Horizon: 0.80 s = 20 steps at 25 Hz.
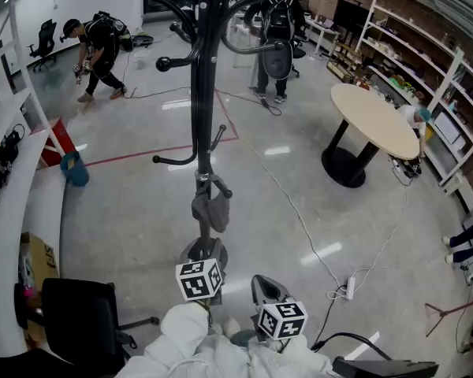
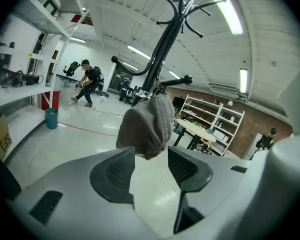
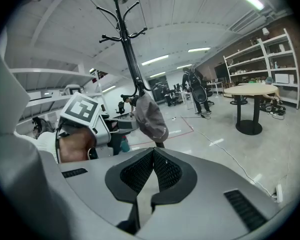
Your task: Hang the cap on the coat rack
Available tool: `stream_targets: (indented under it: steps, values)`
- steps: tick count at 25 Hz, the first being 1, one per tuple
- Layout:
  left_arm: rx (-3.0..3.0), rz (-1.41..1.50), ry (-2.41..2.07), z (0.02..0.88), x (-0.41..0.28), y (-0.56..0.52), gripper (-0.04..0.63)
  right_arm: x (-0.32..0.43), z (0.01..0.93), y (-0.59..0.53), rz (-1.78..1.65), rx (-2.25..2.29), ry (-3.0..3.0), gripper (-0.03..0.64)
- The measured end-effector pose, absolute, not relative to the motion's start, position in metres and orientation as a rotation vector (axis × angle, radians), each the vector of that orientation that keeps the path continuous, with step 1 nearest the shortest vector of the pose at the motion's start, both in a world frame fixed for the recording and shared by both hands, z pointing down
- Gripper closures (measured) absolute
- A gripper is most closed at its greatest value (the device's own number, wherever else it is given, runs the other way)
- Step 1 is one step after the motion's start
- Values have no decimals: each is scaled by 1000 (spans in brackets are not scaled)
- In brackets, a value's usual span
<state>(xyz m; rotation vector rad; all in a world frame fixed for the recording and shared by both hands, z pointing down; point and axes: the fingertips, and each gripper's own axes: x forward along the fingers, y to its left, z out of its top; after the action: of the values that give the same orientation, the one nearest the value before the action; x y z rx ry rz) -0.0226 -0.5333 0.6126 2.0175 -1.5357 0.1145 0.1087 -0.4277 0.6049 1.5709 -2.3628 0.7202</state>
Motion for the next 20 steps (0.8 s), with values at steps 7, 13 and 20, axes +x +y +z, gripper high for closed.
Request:
stream_targets:
  steps: [7,13,20]
  values:
    - [2090,59,-1519,579,-31,-492,411,78,606,-433,709,1526,-2407,606]
    - [2238,85,-1601,549,-45,-456,414,42,602,-438,684,1463,-2462,606]
    - [2229,122,-1684,551,-70,-433,592,12,592,-432,651,1403,-2533,606]
